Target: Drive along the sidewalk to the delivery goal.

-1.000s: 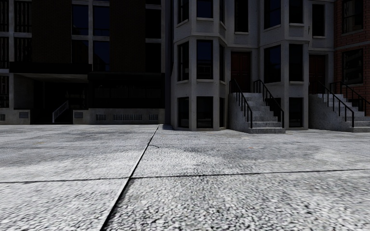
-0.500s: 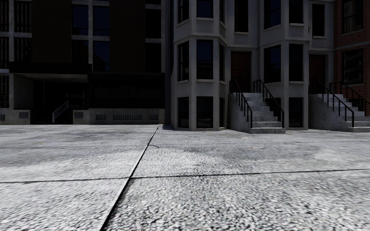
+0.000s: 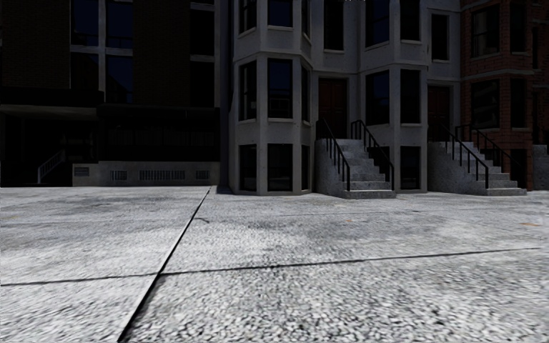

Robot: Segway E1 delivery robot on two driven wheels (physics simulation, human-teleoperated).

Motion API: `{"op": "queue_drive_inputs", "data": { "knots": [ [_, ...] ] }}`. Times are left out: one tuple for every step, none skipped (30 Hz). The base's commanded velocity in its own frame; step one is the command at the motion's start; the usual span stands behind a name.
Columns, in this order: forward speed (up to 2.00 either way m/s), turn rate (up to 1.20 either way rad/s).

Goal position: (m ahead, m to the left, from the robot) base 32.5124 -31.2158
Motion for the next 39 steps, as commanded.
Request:
{"op": "queue_drive_inputs", "data": {
  "knots": [
    [2.00,-0.76],
    [2.00,-0.76],
    [2.00,-0.76],
    [2.00,-0.79],
    [2.00,-0.79],
    [2.00,-0.81],
    [2.00,-0.81],
    [2.00,-0.81],
    [2.00,-0.81],
    [2.00,-0.81],
    [2.00,-0.81],
    [2.00,-0.81],
    [2.00,-0.81],
    [2.00,-0.81],
    [2.00,-0.81],
    [2.00,-0.81],
    [2.00,-0.81],
    [2.00,-0.81],
    [2.00,-0.81],
    [2.00,-0.81],
    [2.00,-0.81],
    [2.00,-0.81],
    [2.00,-0.81],
    [2.00,-0.81],
    [2.00,-0.81],
    [2.00,-0.81],
    [2.00,-0.81],
    [2.00,-0.81],
    [2.00,-0.82],
    [2.00,-0.89],
    [2.00,-0.89],
    [2.00,-0.92],
    [2.00,-0.93],
    [2.00,-0.93],
    [2.00,-0.93],
    [2.00,-0.93],
    [2.00,-0.93],
    [2.00,-0.93],
    [2.00,-0.93]
  ]
}}
